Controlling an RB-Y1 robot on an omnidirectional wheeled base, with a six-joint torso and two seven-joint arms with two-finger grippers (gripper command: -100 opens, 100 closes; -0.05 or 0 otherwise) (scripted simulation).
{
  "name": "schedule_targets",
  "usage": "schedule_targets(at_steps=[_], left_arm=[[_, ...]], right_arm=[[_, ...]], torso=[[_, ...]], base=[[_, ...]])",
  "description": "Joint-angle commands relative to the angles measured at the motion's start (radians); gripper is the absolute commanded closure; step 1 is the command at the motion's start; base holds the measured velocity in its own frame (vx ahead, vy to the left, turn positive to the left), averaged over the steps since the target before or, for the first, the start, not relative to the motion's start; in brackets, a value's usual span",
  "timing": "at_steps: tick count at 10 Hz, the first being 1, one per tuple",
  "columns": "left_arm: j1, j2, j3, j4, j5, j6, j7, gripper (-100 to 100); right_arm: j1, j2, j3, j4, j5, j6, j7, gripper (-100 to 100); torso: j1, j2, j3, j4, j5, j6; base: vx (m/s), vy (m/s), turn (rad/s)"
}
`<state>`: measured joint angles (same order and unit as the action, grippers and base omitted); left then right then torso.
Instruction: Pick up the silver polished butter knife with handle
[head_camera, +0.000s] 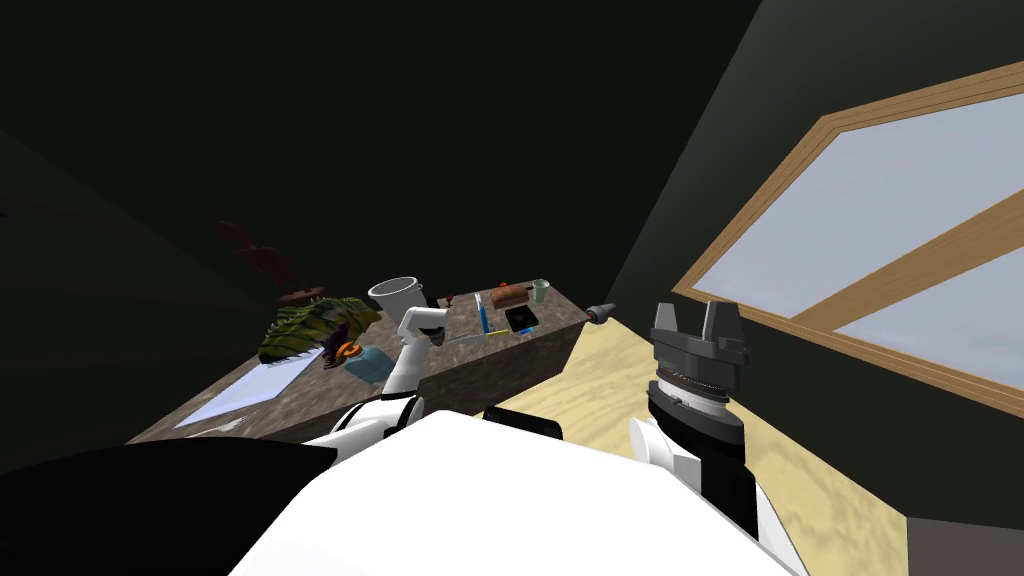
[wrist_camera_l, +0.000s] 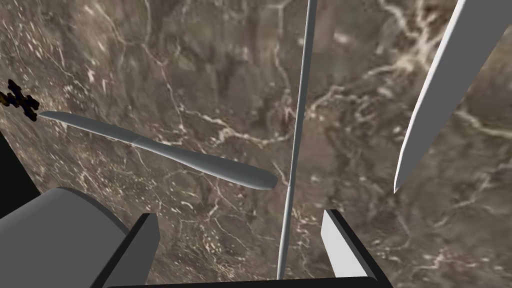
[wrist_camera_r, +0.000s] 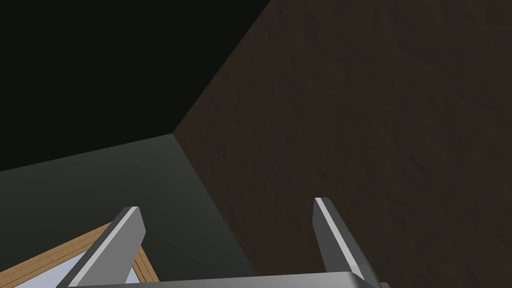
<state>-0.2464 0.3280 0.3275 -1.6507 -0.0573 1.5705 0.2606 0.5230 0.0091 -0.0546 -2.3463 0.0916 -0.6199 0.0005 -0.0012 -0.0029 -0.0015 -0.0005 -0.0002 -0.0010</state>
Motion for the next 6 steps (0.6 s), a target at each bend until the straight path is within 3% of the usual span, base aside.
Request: schedule_targets(at_steps=[1,6], left_arm=[[-0.01,0.007,0.008,0.047,-0.001,-0.02,0.004,-100],[-0.01,0.007,0.008,0.047,-0.001,-0.02,0.004,-100]], right_arm=[[0.0,0.0,0.0,0.0,0.0,0.0,0.0,0],[0.0,0.0,0.0,0.0,0.0,0.0,0.0,0]], torso=[[0.0,0.0,0.0,0.0,0.0,0.0],[0.0,0.0,0.0,0.0,0.0,0.0]], base=[[0.0,-0.004,-0.011],[0.003,-0.006,-0.018]])
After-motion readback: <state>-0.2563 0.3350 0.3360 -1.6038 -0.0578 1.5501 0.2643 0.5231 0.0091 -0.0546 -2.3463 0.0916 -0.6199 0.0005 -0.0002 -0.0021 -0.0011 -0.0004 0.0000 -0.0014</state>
